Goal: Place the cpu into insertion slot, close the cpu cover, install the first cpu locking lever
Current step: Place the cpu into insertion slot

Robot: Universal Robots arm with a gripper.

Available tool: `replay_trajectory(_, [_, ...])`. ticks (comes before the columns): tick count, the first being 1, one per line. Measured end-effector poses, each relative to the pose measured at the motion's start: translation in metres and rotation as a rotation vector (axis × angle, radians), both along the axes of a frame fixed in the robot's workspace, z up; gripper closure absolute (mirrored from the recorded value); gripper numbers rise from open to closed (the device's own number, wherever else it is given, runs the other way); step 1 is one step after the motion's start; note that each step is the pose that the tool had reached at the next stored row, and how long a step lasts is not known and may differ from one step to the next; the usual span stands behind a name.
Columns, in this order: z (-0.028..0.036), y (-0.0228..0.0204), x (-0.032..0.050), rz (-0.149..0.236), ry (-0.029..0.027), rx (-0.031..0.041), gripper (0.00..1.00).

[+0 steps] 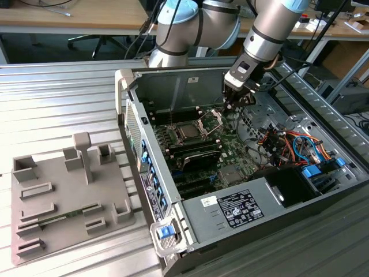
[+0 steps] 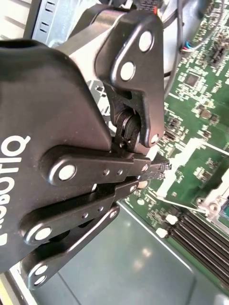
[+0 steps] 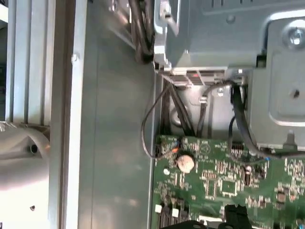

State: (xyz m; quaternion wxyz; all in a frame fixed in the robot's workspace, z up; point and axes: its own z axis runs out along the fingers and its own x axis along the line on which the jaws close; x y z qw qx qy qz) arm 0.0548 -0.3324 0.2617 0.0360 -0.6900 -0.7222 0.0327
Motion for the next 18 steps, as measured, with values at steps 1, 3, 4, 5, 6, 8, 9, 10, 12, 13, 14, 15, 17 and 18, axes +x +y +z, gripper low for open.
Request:
replay_trajectory(1, [-0.0004, 0.0001, 0.0053, 0.000, 0.0098, 0.0000, 0.89])
replay_trajectory(3, [-0.0025, 0.0002, 0.0089, 0.000, 0.0223, 0.0003, 0.89])
replay_trajectory(4, [-0.0039, 0.0001, 0.0094, 0.000, 0.0252, 0.0002, 0.89])
replay_trajectory(5, [-0.0056, 0.0002, 0.0099, 0.000, 0.0278, 0.0002, 0.89])
replay_trajectory(6, [-0.0071, 0.0002, 0.0104, 0.000, 0.0300, 0.0002, 0.89])
replay_trajectory(8, [-0.0120, 0.0002, 0.0119, 0.000, 0.0378, 0.0003, 0.89])
replay_trajectory(9, [-0.0132, 0.0002, 0.0119, 0.000, 0.0385, 0.0002, 0.89])
replay_trajectory(10, [-0.0146, 0.0002, 0.0118, 0.000, 0.0385, 0.0003, 0.89])
replay_trajectory(12, [-0.0154, 0.0002, 0.0111, 0.000, 0.0386, 0.0001, 0.89])
replay_trajectory(13, [-0.0158, 0.0002, 0.0098, 0.000, 0.0386, 0.0001, 0.89])
replay_trajectory(14, [-0.0159, 0.0002, 0.0084, 0.000, 0.0385, 0.0002, 0.89])
replay_trajectory(15, [-0.0158, 0.0002, 0.0073, 0.000, 0.0386, 0.0001, 0.89])
replay_trajectory(17, [-0.0159, 0.0002, 0.0033, 0.000, 0.0385, 0.0002, 0.89])
replay_trajectory(18, [-0.0159, 0.0002, 0.0007, 0.000, 0.0383, 0.0003, 0.89])
